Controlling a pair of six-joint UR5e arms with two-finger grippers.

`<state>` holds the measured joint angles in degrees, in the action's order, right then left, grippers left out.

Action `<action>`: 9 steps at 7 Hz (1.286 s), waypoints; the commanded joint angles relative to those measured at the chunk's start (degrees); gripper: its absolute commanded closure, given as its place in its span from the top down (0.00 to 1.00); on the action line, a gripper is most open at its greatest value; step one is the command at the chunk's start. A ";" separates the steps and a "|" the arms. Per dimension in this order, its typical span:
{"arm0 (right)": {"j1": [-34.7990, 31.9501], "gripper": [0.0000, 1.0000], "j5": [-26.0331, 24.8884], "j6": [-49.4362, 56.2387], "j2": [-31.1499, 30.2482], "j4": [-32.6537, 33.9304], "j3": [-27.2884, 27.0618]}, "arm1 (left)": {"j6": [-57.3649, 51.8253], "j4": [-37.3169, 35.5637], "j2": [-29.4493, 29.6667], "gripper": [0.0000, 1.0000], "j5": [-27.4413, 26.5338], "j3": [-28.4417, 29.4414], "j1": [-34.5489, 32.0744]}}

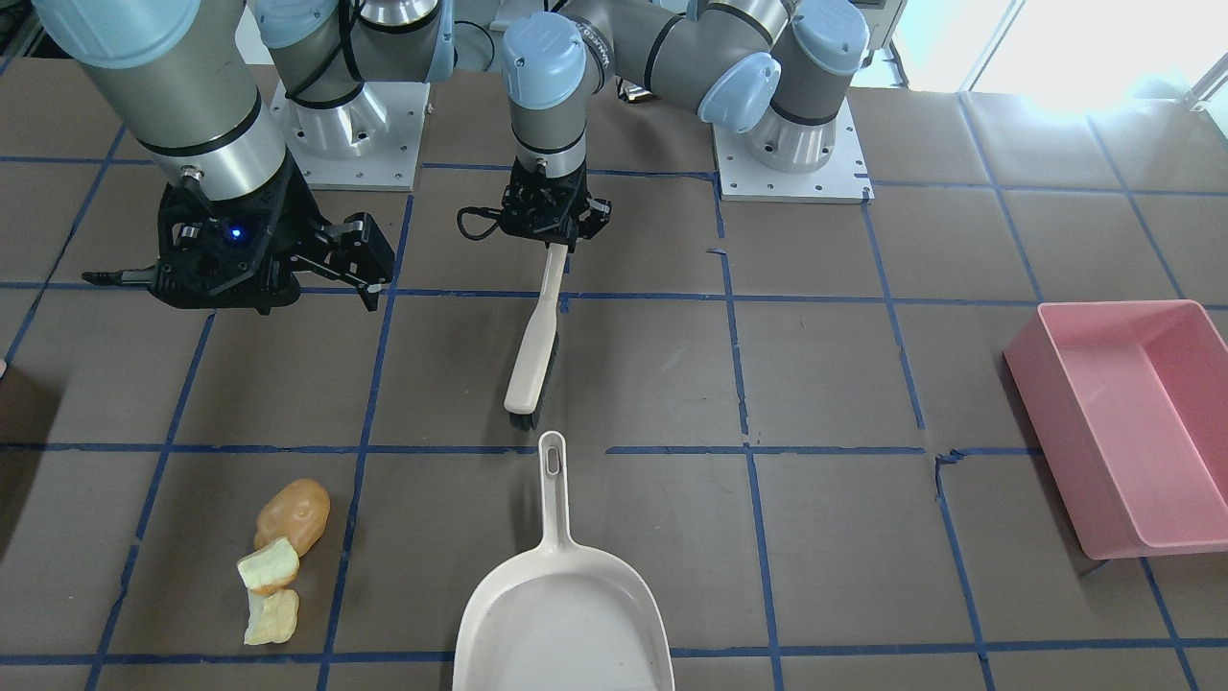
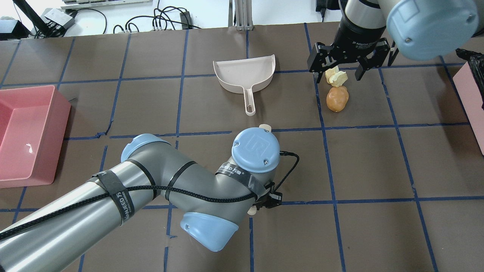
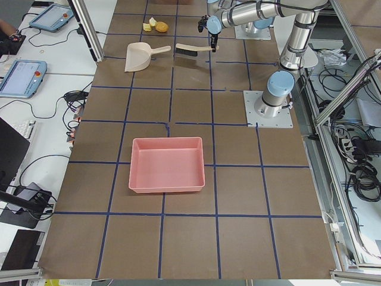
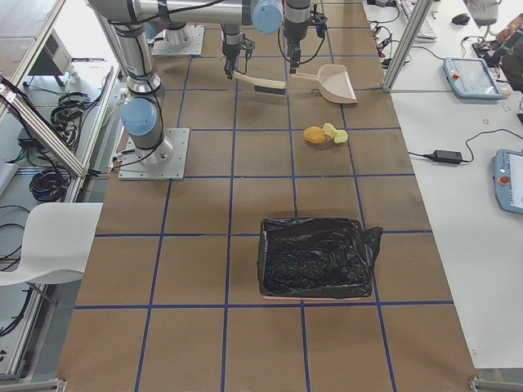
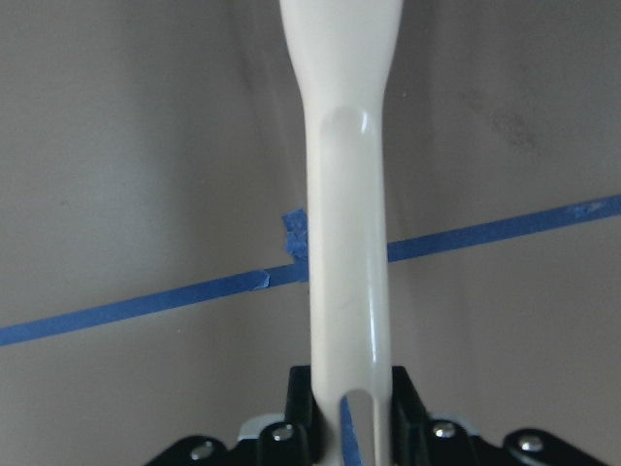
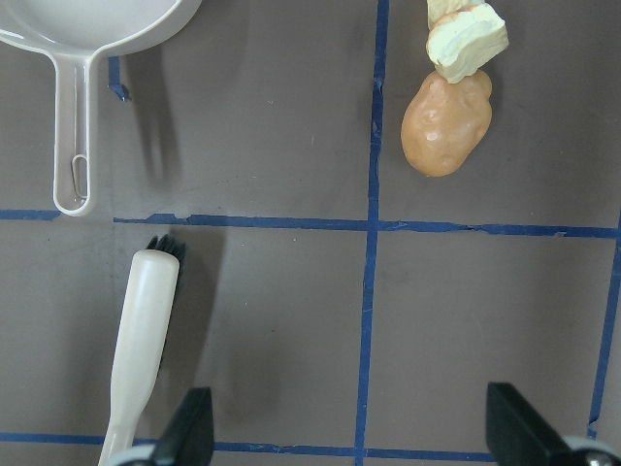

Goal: Sweep and dump trash in nearest bin
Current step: 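Lift the brush with the left gripper while the right gripper reaches for the dustpan handle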

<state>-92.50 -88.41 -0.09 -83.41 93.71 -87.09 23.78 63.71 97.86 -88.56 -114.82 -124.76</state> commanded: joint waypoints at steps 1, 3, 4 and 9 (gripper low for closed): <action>-0.14 1.00 -0.01 0.00 -0.09 0.07 -0.01 | -0.22 6.57 -6.15 0.00 -0.12 1.42 2.76; -1.01 1.00 -0.01 -0.87 1.48 3.39 -0.18 | -0.66 15.71 -10.75 0.00 0.14 5.20 10.21; -3.46 1.00 -0.09 -1.14 2.63 5.50 -0.01 | -0.75 18.35 -11.37 0.00 0.05 9.13 12.59; -12.87 1.00 0.00 -15.43 14.49 15.09 0.34 | -14.72 36.57 -6.12 0.00 1.02 32.61 27.03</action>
<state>-104.09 -88.42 -12.18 -71.24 107.50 -86.71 10.24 99.41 89.96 -87.57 -86.22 -99.39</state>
